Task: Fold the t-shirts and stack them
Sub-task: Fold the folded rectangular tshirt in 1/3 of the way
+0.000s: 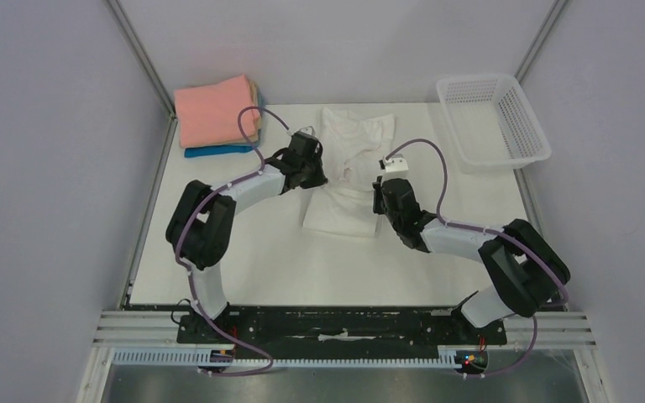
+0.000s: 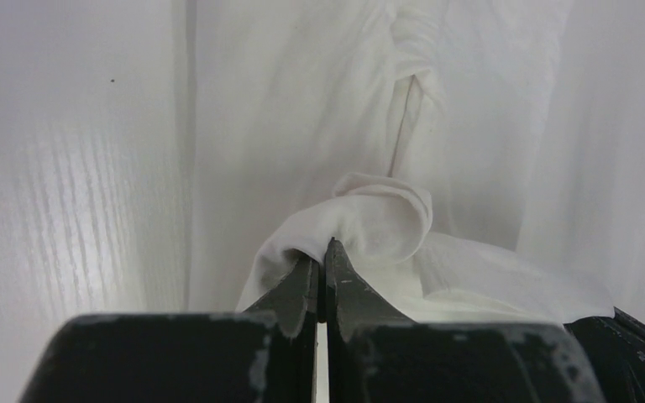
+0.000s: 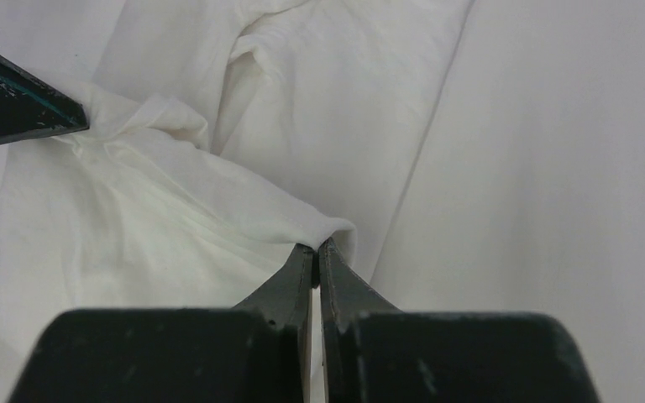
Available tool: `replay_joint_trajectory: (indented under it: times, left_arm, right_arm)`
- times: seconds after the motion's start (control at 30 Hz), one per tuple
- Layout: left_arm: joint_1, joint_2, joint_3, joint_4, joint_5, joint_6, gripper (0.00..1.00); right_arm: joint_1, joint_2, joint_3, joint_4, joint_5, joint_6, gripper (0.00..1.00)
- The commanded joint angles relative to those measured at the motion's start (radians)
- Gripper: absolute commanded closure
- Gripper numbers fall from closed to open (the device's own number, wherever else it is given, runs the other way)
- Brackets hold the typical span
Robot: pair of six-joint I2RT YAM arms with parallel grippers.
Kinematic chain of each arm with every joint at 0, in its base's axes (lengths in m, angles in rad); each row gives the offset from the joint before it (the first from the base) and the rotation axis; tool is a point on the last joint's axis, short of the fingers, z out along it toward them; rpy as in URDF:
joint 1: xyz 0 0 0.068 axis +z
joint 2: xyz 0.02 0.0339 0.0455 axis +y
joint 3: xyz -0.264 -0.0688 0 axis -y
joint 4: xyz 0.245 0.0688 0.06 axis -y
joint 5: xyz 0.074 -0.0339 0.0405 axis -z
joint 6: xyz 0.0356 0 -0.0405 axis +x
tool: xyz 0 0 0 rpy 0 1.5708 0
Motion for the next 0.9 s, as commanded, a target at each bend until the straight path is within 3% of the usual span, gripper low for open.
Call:
replay_joint_trajectory:
  times: [0.0, 0.1, 0.13, 0.23, 0.3, 0.37, 0.53, 0.73, 0.87]
  left_arm:
    - [0.023, 0.094, 0.087, 0.043, 0.067, 0.055, 0.98]
    - [0.040, 0.145, 0.135, 0.033, 0.093, 0.053, 0.95]
    - [0.045, 0.156, 0.147, 0.031, 0.103, 0.055, 0.89]
    - [0.051, 0.174, 0.187, 0.019, 0.135, 0.067, 0.59]
    - [0.054, 0.173, 0.211, 0.002, 0.133, 0.077, 0.47]
    - [0.054, 0.154, 0.218, -0.001, 0.103, 0.080, 0.23]
    - [0.055, 0.069, 0.157, -0.015, 0.059, 0.083, 0.19]
    - [0.054, -0.106, -0.089, 0.022, 0.099, 0.043, 0.18]
    - [0.054, -0.241, -0.288, 0.077, 0.110, 0.000, 0.17]
  right_arm:
    - [-0.044, 0.072, 0.069, 0.089, -0.051, 0.001, 0.97]
    - [-0.080, 0.143, 0.118, 0.081, -0.082, 0.005, 0.95]
    - [-0.089, 0.161, 0.132, 0.070, -0.080, 0.011, 0.95]
    - [-0.119, 0.192, 0.149, 0.091, -0.088, 0.026, 0.81]
    - [-0.132, 0.202, 0.173, 0.078, -0.092, 0.015, 0.62]
    - [-0.134, 0.205, 0.205, 0.023, -0.067, 0.004, 0.47]
    - [-0.134, 0.141, 0.157, 0.013, -0.146, -0.009, 0.02]
    - [-0.135, -0.051, -0.022, 0.021, -0.286, 0.048, 0.02]
    - [-0.134, -0.187, -0.153, 0.141, -0.499, 0.101, 0.02]
